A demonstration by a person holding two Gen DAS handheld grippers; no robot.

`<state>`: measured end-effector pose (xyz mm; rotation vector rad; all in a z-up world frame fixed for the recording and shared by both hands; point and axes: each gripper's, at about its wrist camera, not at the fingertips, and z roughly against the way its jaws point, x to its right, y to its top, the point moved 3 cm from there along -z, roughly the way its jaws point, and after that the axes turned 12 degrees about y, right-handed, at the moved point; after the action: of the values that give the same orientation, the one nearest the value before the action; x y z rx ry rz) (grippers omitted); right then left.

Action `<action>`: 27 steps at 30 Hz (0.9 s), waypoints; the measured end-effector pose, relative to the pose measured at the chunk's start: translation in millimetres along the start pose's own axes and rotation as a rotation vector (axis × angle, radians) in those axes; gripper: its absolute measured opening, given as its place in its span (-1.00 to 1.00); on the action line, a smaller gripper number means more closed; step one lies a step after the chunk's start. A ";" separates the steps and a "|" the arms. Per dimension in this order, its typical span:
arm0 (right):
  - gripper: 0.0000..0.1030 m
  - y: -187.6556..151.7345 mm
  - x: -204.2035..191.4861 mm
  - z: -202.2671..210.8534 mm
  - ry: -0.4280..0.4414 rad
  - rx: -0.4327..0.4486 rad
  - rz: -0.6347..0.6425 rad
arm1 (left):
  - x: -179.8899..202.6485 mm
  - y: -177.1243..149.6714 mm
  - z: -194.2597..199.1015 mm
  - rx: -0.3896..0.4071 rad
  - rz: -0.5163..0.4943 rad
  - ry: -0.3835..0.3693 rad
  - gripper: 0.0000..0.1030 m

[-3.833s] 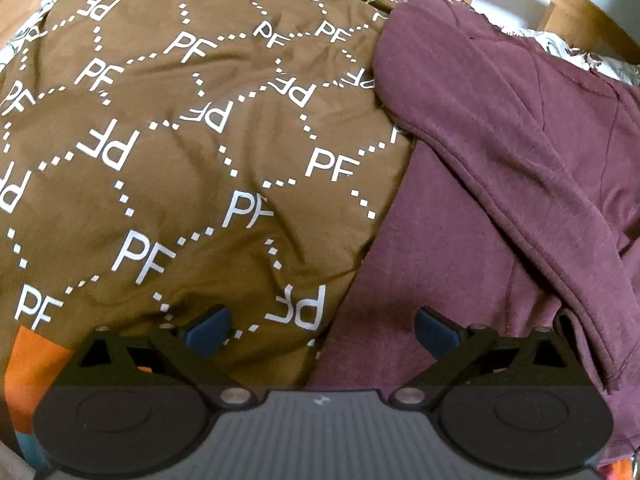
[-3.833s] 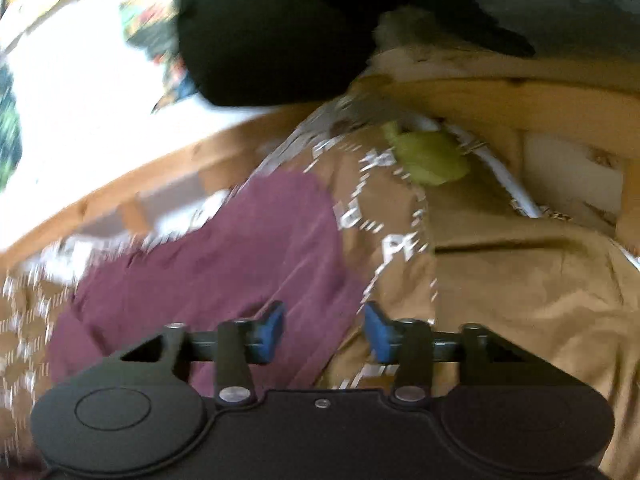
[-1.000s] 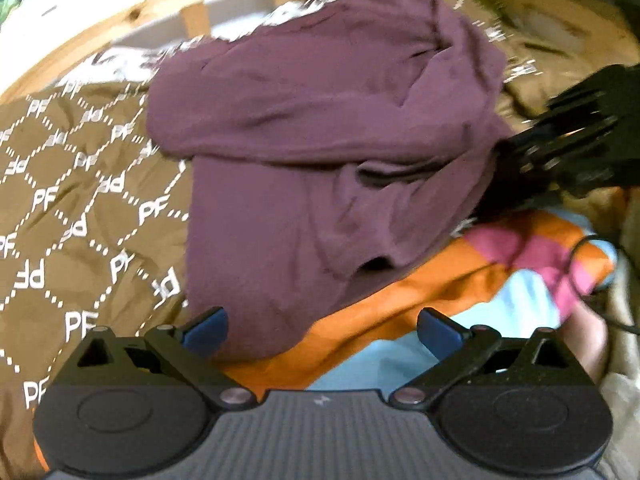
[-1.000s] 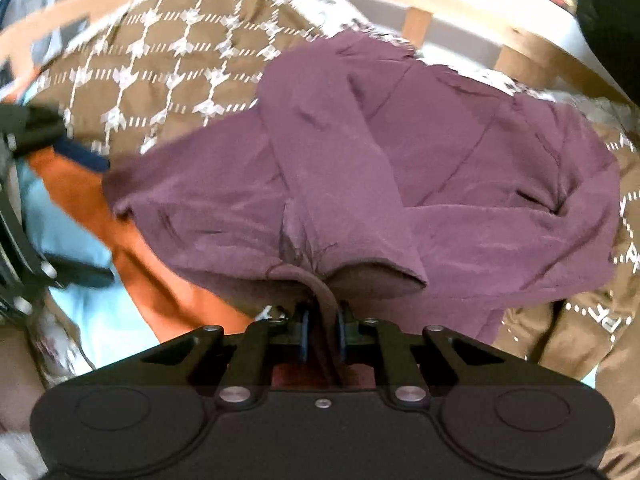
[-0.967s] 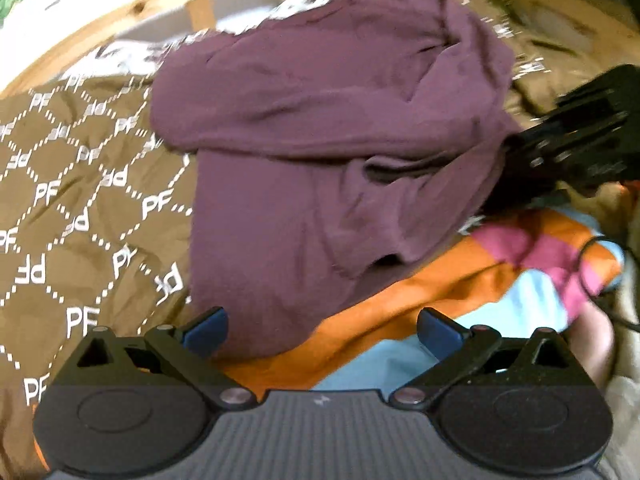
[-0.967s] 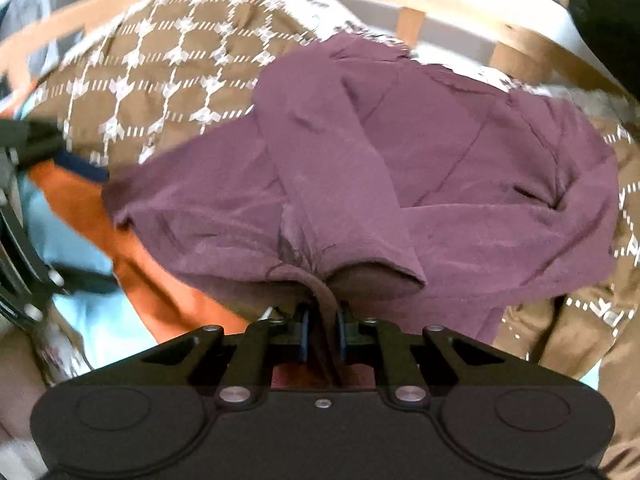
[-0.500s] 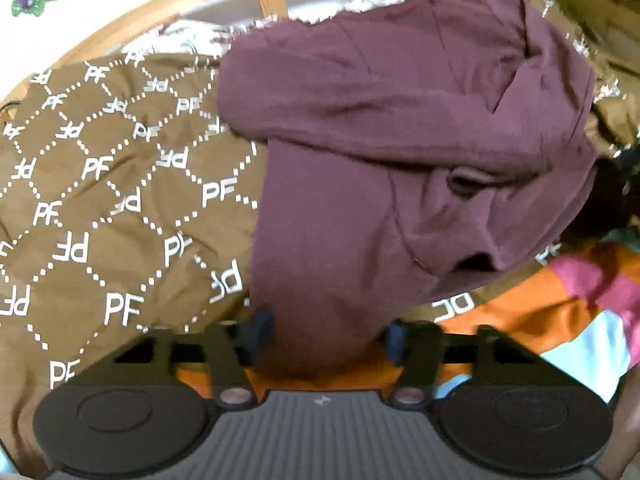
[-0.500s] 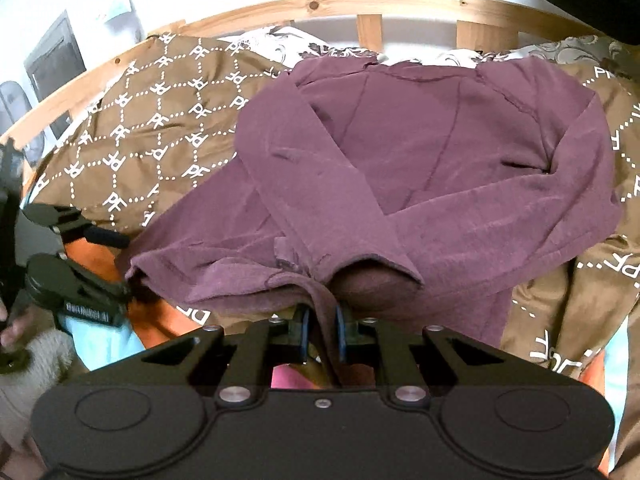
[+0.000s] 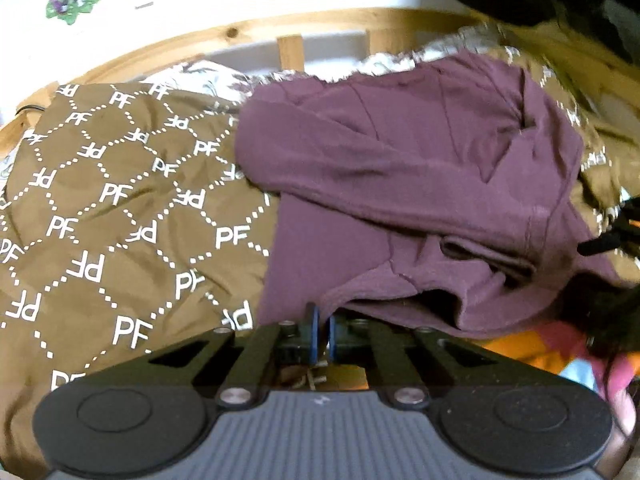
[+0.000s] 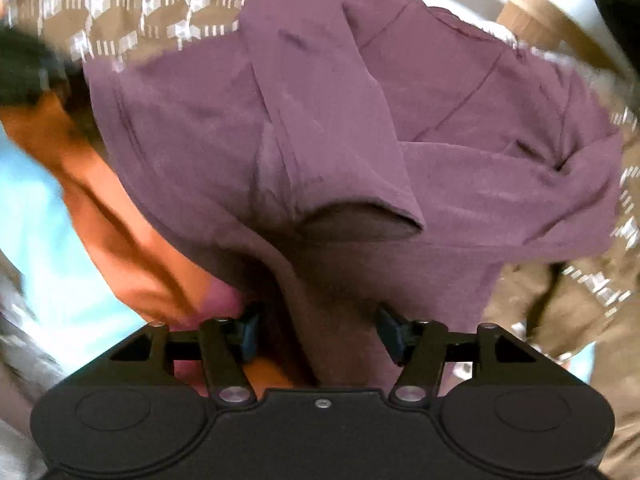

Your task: Fold small clothes

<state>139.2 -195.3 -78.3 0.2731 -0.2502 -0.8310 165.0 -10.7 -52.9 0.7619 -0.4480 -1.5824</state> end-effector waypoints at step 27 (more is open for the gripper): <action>-0.91 -93.9 -100.0 225.3 -0.125 0.409 0.186 | -48.8 -69.8 223.5 0.271 -0.031 -0.063 -0.94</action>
<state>-63.1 -212.0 90.1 0.5723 -0.5567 -0.6079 -39.5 16.9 68.0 0.9293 -0.7095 -1.5964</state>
